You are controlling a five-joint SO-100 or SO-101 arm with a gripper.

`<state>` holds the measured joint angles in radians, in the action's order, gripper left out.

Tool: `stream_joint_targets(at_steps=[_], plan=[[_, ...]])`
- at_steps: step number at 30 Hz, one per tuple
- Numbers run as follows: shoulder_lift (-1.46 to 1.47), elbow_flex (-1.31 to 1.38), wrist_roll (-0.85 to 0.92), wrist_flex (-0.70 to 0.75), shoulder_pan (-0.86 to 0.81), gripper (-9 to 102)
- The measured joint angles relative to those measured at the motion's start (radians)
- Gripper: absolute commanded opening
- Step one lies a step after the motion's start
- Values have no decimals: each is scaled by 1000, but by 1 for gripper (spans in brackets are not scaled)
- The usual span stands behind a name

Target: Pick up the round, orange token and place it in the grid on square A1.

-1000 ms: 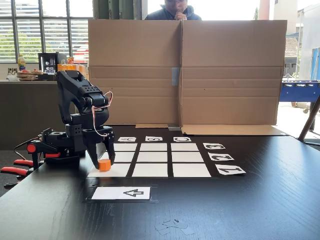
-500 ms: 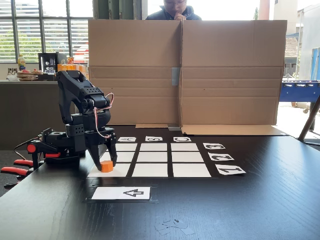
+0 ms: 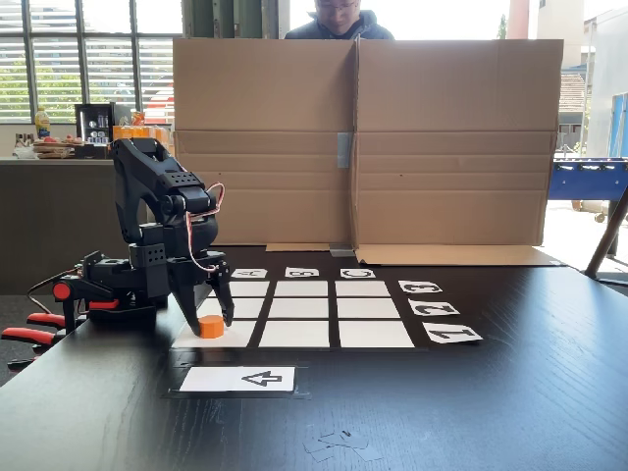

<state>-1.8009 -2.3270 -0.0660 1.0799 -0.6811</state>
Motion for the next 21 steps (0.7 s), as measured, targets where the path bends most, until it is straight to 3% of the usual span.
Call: stream_joint_targets(at_steps=[7, 21], plan=[[3, 0, 0, 0, 0, 32], [5, 6, 0, -34, -55, 33]])
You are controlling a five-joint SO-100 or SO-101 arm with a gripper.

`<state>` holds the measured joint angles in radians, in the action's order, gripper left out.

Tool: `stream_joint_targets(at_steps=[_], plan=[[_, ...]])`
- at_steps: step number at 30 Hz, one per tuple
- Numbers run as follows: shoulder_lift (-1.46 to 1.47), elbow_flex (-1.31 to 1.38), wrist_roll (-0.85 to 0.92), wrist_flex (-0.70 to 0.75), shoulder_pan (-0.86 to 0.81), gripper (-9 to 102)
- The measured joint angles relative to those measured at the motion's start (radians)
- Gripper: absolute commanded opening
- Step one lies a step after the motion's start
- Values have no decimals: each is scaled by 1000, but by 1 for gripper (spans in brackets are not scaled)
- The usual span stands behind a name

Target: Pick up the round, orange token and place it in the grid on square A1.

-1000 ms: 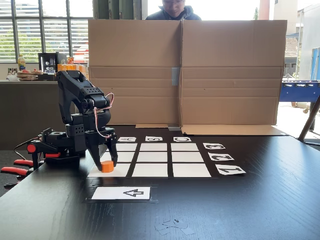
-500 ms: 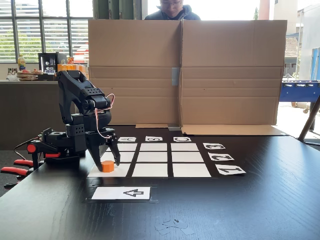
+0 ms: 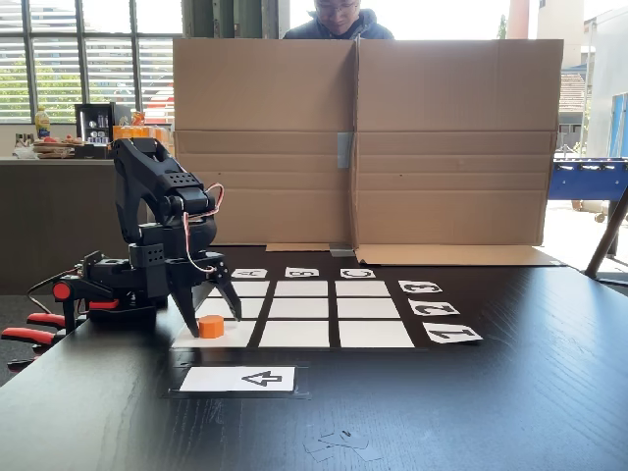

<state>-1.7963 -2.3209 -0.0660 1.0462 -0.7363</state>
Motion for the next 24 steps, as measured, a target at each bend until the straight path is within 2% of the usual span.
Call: stream_joint_targets(at_steps=[24], plan=[[-95, 396, 0, -5, -238, 34]])
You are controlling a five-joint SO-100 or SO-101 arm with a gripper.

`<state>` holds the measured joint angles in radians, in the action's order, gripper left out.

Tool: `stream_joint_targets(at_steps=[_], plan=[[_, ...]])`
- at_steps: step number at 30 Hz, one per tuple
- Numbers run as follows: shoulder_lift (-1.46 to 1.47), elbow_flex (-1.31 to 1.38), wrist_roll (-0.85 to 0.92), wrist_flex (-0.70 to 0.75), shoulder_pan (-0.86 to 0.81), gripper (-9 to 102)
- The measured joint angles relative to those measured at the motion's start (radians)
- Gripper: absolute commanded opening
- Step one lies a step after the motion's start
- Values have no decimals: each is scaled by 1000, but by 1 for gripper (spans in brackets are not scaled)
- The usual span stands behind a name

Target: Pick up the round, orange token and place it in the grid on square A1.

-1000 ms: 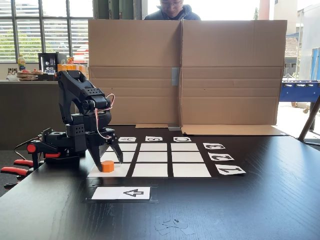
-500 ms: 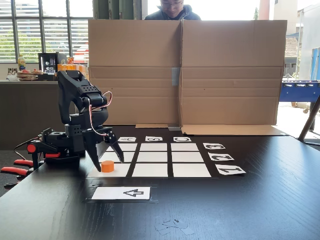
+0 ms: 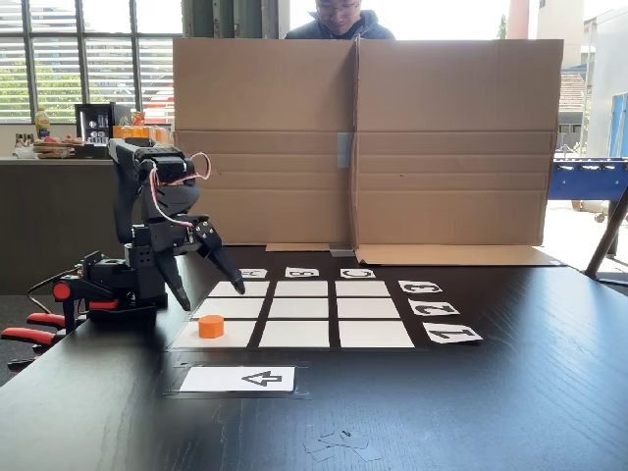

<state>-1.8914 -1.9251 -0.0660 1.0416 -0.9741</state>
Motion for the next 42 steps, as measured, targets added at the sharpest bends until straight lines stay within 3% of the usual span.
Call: stream_joint_targets(at_steps=[6, 20, 25, 42], plan=[[-121, 60, 0, 49, -91, 34], [-607, 173, 26, 434, -296, 27], [-761, 150, 34, 488, -390, 23], [-1132, -430, 66, 492, -529, 11]])
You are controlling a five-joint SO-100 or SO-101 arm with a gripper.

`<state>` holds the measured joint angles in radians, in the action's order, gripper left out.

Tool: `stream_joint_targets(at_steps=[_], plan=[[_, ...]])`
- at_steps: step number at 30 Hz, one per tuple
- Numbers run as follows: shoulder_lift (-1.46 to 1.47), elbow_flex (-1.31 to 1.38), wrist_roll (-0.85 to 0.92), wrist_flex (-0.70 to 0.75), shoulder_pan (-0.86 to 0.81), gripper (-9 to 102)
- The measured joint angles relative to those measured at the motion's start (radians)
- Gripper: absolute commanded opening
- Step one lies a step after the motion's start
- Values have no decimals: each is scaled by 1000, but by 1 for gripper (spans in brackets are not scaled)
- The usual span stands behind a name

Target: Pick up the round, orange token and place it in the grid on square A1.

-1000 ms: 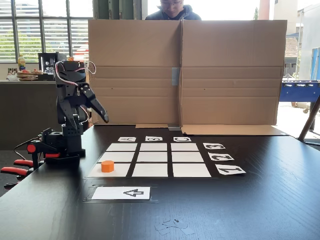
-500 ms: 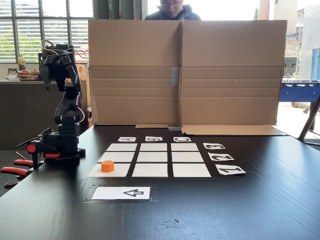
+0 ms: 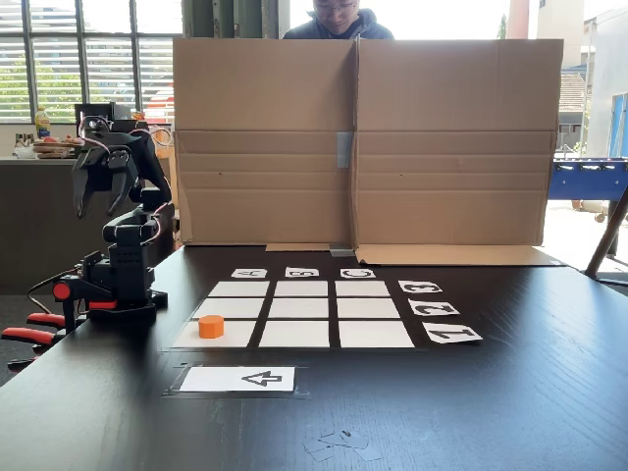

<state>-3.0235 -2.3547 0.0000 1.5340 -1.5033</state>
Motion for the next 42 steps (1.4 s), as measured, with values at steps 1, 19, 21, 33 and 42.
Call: stream_joint_targets(at_steps=[1, 19, 21, 33, 42], plan=[[-2, -37, 0, -8, 0, 10], [-83, -370, 37, -155, -55, 7], [-86, -393, 37, -170, -61, 7], [-179, -646, 40, -379, -106, 6], [-230, -695, 40, -394, -117, 6]])
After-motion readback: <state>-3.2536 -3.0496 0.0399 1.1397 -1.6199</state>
